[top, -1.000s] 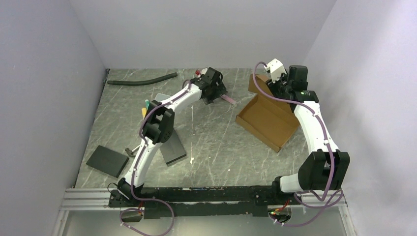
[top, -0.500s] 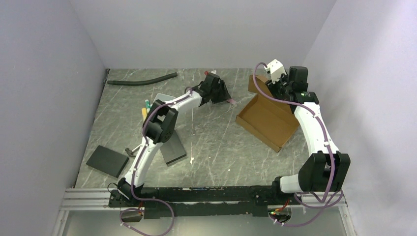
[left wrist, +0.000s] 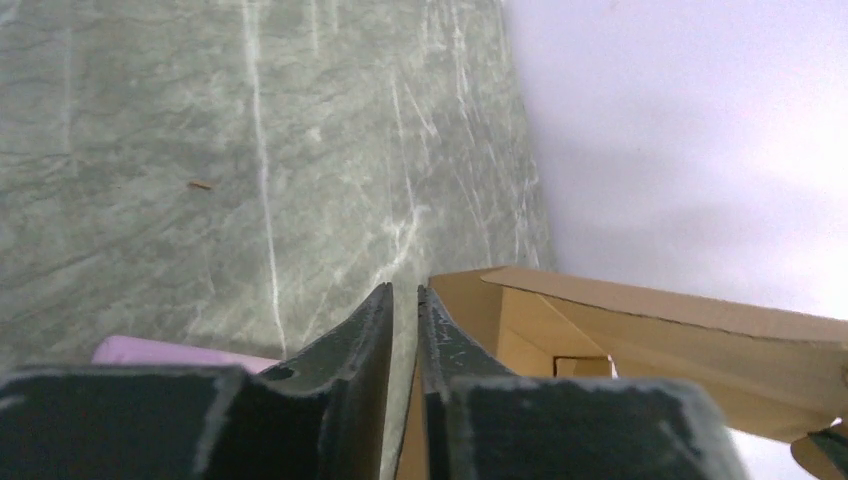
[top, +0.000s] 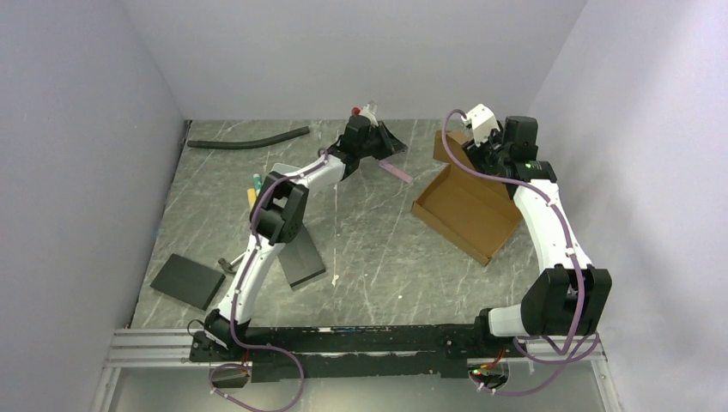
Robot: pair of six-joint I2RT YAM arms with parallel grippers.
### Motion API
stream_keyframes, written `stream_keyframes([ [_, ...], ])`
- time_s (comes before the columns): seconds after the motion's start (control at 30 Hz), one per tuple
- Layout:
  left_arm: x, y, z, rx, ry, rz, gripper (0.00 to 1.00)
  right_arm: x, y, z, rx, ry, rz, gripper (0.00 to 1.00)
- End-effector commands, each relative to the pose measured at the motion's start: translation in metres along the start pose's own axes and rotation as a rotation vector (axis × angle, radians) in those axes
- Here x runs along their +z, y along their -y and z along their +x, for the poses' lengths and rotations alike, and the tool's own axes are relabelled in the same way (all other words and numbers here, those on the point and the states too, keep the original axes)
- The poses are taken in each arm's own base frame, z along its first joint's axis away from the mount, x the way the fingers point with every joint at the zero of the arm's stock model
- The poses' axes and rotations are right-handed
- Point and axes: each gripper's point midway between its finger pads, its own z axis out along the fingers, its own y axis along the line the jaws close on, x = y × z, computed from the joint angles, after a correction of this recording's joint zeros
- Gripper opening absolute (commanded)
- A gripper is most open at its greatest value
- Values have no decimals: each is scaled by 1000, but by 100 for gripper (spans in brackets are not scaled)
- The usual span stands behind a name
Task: Fold the paper box
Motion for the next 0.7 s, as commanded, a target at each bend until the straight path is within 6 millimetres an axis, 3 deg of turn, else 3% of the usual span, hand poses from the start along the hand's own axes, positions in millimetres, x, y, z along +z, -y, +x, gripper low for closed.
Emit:
stream_keyframes([
  [0.0,4,4,2,-71,-20,7,24,-10,15,-15,7,58,70,61],
  [0.13,-18,6,-5,-36,16,-15,28,-14,57,-13,24,8,255,74],
  [0.23,-43,25,-23,30,69,-5,31,-21,90,-15,71,2,324,78],
  [0.27,-56,39,-33,62,89,10,32,-24,101,-16,82,1,349,80],
  [0.4,-103,64,-55,169,140,1,35,-39,148,-16,73,-36,498,84],
  [0.47,-130,71,-62,221,169,-22,37,-43,161,-16,48,-66,534,85],
  [0.57,-174,81,-69,311,208,-57,42,-52,156,-28,15,-35,486,87],
  [0.63,-206,85,-69,364,229,-78,49,-59,130,-45,-12,55,352,91],
  [0.67,-221,85,-69,385,240,-92,53,-60,106,-61,-35,140,232,93],
])
